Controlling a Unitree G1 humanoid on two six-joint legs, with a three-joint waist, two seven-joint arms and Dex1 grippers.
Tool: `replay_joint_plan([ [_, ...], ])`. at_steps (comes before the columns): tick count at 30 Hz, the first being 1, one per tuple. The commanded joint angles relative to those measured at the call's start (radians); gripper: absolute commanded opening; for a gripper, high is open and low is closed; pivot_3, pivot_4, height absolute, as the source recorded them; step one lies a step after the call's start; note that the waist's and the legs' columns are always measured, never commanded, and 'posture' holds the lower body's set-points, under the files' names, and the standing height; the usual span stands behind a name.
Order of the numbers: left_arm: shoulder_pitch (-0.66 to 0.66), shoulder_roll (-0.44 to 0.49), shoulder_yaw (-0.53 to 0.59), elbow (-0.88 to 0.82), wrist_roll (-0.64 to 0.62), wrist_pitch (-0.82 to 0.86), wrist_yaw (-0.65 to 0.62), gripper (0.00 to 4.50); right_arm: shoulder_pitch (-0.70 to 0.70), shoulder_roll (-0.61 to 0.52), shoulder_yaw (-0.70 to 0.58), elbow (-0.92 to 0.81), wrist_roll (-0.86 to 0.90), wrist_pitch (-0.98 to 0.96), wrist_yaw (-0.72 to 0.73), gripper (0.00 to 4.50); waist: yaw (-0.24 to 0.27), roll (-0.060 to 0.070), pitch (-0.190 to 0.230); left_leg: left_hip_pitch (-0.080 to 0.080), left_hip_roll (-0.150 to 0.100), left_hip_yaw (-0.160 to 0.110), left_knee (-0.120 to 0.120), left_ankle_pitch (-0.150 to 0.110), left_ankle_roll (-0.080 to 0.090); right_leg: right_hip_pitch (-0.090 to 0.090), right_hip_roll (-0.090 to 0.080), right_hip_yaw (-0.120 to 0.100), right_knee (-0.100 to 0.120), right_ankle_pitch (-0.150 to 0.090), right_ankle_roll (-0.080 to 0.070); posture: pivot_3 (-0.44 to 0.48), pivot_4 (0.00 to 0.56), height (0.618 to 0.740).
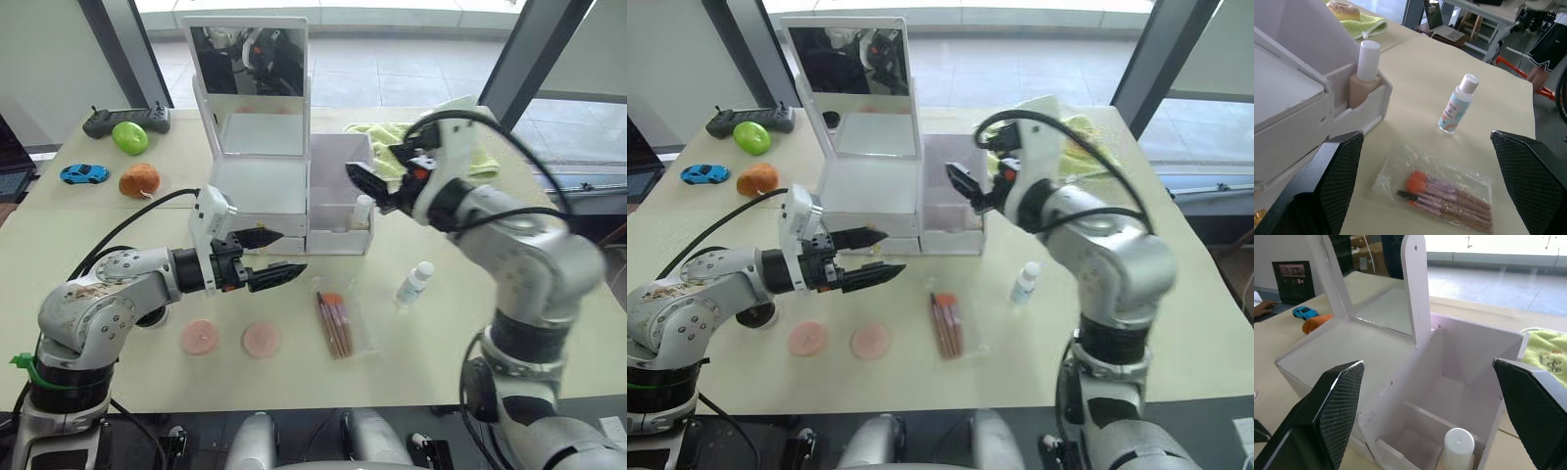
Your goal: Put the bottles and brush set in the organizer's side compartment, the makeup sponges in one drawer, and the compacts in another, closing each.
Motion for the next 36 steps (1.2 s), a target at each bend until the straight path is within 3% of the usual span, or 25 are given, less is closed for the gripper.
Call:
replay_joint_plan([
  [1,0.027,0.053,0.038,-0.006,0.005,-0.041,-0.075,4.50,0.077,-0.099,-0.138,-0.106,0.105,0.039,0.082,4.49,-0.001,0.000,0.000,0.000,0.000,0.000,0.000,0.000,0.000,0.000,0.000,0.000,-0.001,0.000,0.000,0.000,0.150,0.740],
  [6,0.106,0.162,0.068,0.040,0.052,-0.153,-0.258,4.50,0.456,-0.313,-0.388,-0.126,0.219,-0.043,0.367,4.49,0.002,-0.001,0.001,0.000,0.000,0.000,-0.001,0.000,0.000,-0.001,0.000,0.000,-0.002,0.000,-0.001,0.000,0.150,0.740],
  [12,0.167,0.231,0.093,0.075,0.077,-0.216,-0.380,4.50,0.796,-0.399,-0.462,-0.102,0.157,-0.226,0.524,4.49,-0.003,-0.002,0.001,-0.003,0.001,0.003,-0.001,0.000,0.000,0.001,0.000,0.002,-0.003,-0.003,-0.006,0.000,0.150,0.740],
  [18,0.203,0.258,0.107,0.120,0.114,-0.277,-0.455,4.50,0.859,-0.391,-0.392,-0.084,0.127,-0.333,0.519,4.49,-0.002,-0.002,0.001,-0.003,0.001,0.004,-0.001,0.000,0.000,-0.004,0.000,0.002,-0.002,-0.001,-0.003,0.000,0.150,0.740],
  [24,0.191,0.230,0.165,0.206,0.112,-0.284,-0.411,4.50,0.811,-0.373,-0.298,-0.078,0.128,-0.356,0.456,4.49,0.003,-0.002,0.001,-0.004,0.001,0.004,0.000,0.000,0.000,-0.006,0.000,0.002,-0.002,-0.001,-0.003,0.000,0.150,0.740],
  [29,0.222,0.278,0.286,0.566,0.248,-0.412,-0.382,4.50,0.889,-0.356,-0.397,-0.069,0.132,-0.356,0.429,4.49,0.002,-0.002,0.001,-0.003,0.001,0.003,0.000,0.000,0.000,-0.006,0.000,0.002,-0.002,0.001,0.001,0.000,0.150,0.740],
  [33,0.118,0.334,0.352,0.990,0.379,-0.599,-0.243,4.50,1.019,-0.347,-0.572,-0.020,0.128,-0.405,0.477,4.49,0.003,-0.003,0.001,-0.003,0.001,0.003,-0.001,0.000,0.000,-0.008,0.000,0.001,-0.002,-0.001,-0.003,0.000,0.150,0.740],
  [36,0.056,0.381,0.365,1.199,0.450,-0.730,-0.170,4.50,1.087,-0.347,-0.694,0.076,0.106,-0.475,0.515,4.49,0.007,-0.007,0.001,0.000,0.001,0.004,-0.002,0.000,0.000,-0.008,-0.001,0.000,-0.004,-0.003,-0.005,0.000,0.150,0.740],
])
